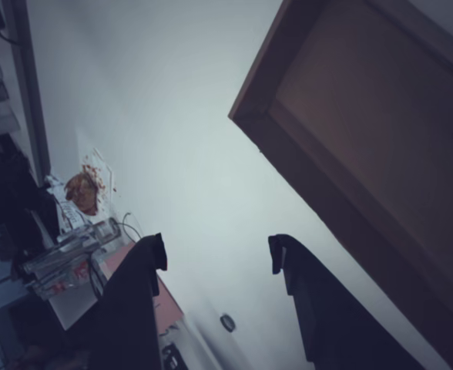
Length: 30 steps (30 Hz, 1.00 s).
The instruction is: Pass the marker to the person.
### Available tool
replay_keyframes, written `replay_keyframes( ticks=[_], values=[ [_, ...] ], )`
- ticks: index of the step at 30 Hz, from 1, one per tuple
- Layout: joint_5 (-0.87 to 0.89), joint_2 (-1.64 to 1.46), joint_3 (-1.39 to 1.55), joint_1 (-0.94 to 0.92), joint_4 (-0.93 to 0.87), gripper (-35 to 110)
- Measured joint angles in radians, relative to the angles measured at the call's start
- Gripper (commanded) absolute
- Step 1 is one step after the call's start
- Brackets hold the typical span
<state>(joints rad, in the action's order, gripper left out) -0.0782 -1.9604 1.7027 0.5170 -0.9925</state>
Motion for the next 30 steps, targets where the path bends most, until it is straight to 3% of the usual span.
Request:
replay_keyframes(
  ticks=[30],
  values=[
    [-0.006,0.008,-0.021,-0.018,-0.018,30]
  ],
)
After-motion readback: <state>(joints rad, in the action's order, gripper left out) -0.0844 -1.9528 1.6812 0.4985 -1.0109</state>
